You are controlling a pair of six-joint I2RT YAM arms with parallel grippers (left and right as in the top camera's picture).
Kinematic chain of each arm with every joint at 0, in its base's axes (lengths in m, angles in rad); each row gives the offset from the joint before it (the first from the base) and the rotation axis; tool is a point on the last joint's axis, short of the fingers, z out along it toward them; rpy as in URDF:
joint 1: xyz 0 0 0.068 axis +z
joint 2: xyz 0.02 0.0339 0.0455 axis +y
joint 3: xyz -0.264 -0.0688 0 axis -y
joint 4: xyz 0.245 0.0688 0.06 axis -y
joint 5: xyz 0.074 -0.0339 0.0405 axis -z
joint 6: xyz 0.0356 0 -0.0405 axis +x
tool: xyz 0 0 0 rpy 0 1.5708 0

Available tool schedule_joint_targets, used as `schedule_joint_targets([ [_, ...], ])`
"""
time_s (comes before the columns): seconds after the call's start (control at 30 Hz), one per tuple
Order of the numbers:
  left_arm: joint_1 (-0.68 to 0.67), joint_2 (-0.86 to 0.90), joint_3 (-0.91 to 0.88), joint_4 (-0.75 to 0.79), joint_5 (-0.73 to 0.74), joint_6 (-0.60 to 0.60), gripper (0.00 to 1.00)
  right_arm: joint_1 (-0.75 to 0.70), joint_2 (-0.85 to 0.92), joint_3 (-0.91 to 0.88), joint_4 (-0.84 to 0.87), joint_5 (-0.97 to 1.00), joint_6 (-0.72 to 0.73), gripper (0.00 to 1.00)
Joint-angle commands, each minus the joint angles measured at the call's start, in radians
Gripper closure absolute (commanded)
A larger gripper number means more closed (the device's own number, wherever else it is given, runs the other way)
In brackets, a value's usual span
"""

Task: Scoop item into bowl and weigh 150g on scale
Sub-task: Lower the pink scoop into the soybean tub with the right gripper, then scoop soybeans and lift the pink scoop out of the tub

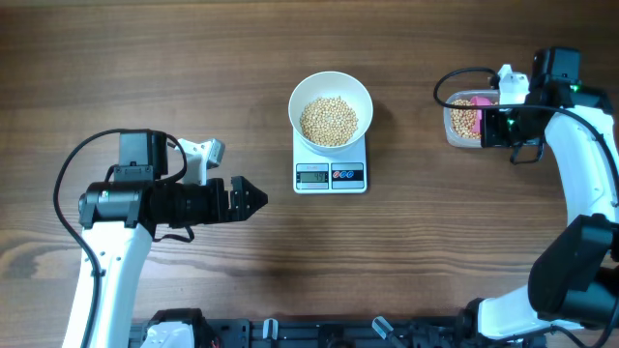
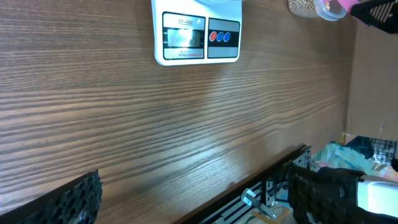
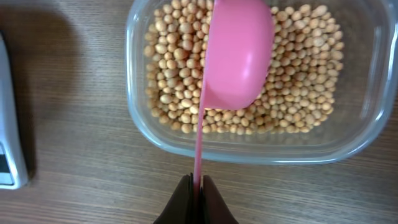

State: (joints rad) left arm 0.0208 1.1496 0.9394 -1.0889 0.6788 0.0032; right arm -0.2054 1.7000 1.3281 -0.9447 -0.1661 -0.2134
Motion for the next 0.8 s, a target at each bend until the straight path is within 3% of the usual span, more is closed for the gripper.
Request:
schedule_joint_targets([
  [0.0, 0.003, 0.008, -0.004, 0.0, 0.0, 0.019, 0.0, 0.004, 0.019, -0.012, -0.016, -0.101, 0.006, 0.96],
  [0.2, 0.003, 0.008, -0.004, 0.0, 0.0, 0.019, 0.0, -0.012, 0.019, -0.012, -0.04, -0.176, 0.006, 0.96],
  [0.77, 0.003, 0.008, -0.004, 0.0, 0.0, 0.019, 0.0, -0.225, 0.079, -0.012, -0.048, -0.467, 0.032, 0.96],
])
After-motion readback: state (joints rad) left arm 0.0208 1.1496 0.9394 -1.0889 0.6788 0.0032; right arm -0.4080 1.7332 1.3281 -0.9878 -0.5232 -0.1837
